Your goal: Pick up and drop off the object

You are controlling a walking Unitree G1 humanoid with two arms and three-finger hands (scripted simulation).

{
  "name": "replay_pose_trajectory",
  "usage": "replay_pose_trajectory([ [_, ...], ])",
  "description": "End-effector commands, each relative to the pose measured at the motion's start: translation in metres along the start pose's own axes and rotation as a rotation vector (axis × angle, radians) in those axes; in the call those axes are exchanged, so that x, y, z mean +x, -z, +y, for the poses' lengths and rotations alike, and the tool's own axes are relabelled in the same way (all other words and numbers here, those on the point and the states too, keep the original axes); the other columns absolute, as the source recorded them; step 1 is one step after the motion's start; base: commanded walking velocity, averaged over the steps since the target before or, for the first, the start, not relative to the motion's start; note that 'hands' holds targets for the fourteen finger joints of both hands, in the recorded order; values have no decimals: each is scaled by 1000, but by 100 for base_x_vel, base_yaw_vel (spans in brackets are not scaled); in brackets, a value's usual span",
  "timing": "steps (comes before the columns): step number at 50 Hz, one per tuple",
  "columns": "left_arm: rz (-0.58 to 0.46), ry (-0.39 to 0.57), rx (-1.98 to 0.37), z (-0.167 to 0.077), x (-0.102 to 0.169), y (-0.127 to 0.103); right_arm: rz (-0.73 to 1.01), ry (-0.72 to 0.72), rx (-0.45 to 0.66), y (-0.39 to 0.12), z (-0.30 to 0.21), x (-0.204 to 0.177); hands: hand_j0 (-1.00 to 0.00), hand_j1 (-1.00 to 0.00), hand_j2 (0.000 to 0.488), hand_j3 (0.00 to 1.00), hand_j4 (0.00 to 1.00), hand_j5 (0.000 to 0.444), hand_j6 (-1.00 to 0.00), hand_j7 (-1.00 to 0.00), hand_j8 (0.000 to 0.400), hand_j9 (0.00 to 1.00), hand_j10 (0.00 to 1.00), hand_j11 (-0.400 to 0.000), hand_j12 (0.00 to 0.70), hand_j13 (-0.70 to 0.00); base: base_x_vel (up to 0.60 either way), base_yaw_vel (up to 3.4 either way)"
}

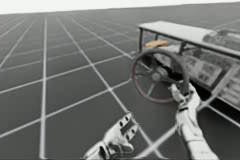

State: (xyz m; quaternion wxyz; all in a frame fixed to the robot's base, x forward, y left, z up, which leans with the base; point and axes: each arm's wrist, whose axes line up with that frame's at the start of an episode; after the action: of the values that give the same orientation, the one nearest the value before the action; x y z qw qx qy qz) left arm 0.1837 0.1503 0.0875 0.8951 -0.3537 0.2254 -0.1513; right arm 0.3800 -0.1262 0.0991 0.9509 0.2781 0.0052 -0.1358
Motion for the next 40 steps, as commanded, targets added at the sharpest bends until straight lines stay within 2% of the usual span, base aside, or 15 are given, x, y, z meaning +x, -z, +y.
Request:
replay_pose_trajectory([
  [1, 8, 4, 13, -4, 2, -1, -27, 6, 22, -6, -4, 2, 0, 0, 0, 1000, 1000, 0, 0, 0, 0, 1000, 1000, -400, 0, -700, 57, 5],
  [40, 8, 4, 13, -4, 2, -1, -27, 6, 22, -6, -4, 2, 0, 0, 0, 1000, 1000, 0, 0, 0, 0, 1000, 1000, -400, 0, -700, 59, 1],
])
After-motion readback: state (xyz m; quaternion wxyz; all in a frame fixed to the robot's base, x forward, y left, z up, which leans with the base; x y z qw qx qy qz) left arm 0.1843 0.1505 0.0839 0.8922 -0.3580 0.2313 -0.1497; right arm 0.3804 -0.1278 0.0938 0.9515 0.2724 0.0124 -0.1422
